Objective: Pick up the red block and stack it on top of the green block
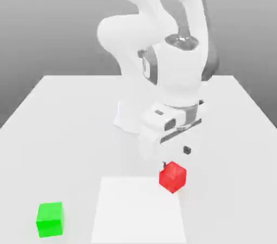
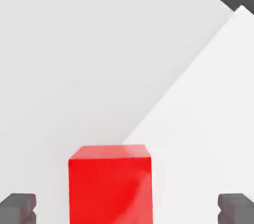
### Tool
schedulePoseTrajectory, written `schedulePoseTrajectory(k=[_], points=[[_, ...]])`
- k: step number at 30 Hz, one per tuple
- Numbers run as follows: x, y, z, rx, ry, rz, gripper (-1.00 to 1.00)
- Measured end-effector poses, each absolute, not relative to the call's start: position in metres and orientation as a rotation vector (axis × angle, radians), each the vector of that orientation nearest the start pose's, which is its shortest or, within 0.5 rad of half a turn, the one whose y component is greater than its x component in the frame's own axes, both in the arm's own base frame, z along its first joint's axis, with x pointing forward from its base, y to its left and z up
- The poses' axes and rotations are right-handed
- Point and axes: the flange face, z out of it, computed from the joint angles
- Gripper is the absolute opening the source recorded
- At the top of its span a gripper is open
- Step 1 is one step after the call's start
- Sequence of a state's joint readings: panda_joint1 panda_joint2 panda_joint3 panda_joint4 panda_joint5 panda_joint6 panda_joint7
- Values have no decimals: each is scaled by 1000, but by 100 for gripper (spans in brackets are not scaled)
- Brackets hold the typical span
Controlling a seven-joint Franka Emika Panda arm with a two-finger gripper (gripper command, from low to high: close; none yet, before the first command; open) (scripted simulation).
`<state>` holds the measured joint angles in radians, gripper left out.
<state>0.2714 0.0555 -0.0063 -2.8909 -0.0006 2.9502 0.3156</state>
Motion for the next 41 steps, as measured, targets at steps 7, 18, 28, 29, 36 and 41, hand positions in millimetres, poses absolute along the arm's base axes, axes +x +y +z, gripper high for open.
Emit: schedulePoseTrajectory(k=[7, 18, 28, 29, 36, 41], points=[[329, 89, 145, -3141, 79, 0, -100], [329, 89, 199, -3141, 78, 1, -100], [429, -92, 232, -2919, 1150, 9, -100], [435, -114, 235, -2876, 1256, 8, -100], [450, -194, 200, -2703, 1598, 0, -100], [450, -195, 189, -2702, 1601, 0, 100]])
